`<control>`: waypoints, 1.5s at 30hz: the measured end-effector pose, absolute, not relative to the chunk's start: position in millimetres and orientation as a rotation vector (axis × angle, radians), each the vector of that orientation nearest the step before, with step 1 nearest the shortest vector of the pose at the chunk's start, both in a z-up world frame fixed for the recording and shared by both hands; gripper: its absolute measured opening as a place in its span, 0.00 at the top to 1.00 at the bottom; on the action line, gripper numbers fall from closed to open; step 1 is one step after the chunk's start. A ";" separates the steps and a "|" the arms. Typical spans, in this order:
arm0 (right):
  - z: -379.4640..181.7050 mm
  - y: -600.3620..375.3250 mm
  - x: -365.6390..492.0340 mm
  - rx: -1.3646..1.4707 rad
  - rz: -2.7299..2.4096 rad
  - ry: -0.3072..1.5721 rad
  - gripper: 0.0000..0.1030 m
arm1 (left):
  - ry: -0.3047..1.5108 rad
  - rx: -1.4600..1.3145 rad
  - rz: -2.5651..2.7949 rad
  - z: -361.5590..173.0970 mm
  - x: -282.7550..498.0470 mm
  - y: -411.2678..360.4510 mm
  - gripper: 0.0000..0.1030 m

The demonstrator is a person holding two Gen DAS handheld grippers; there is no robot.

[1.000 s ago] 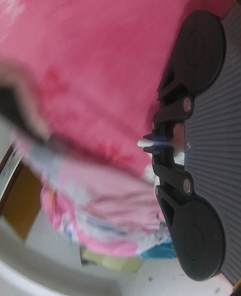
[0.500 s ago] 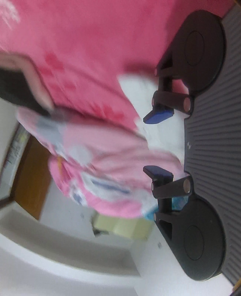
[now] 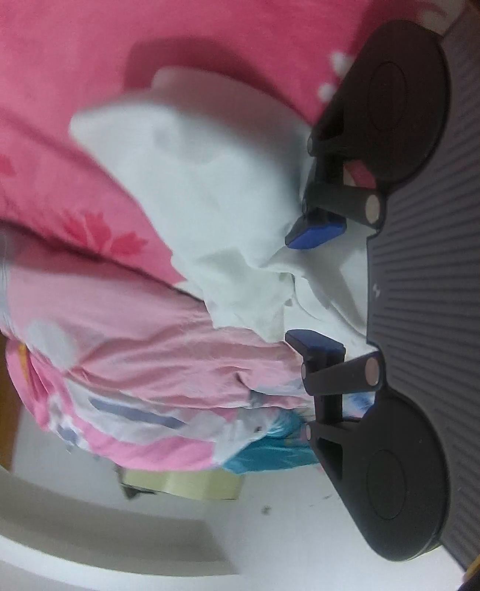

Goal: Fold clothes
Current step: 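Grasp the white garment with the left gripper while the right gripper pulls its hem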

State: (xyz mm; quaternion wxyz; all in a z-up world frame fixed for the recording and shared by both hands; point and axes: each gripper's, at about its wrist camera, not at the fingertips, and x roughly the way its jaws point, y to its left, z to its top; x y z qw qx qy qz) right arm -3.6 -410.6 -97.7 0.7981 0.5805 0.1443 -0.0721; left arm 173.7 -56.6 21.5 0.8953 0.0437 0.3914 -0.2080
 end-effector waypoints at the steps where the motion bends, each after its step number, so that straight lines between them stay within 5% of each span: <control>1: -98.3 -410.6 -2.4 1.238 -0.143 0.322 0.53 | 0.793 0.086 -0.415 28.0 177.2 -53.9 0.95; 13: -101.9 -410.9 -8.1 1.214 -0.119 0.347 0.53 | 0.618 0.157 -0.150 78.5 278.5 -23.8 0.95; 23: -98.6 -403.8 1.6 1.122 -0.139 0.362 0.53 | 0.535 0.273 0.023 31.4 352.2 -13.1 0.94; 28: -98.7 -404.0 4.3 1.105 -0.136 0.364 0.53 | 0.748 0.253 -0.006 -8.2 372.0 -5.6 0.67; 31: -100.0 -405.1 4.1 1.113 -0.131 0.361 0.53 | 0.748 0.207 -0.036 6.7 348.4 6.5 0.55; 33: -100.1 -405.5 3.7 1.116 -0.126 0.360 0.53 | 0.748 0.175 -0.056 16.7 332.7 14.6 0.39; 39: -96.6 -405.2 0.7 1.111 -0.115 0.369 0.52 | 0.723 0.127 -0.188 62.0 254.2 34.3 0.23; 45: -83.3 -404.1 -27.3 1.129 -0.087 0.366 0.44 | 0.758 0.089 -0.416 63.9 156.8 32.2 0.18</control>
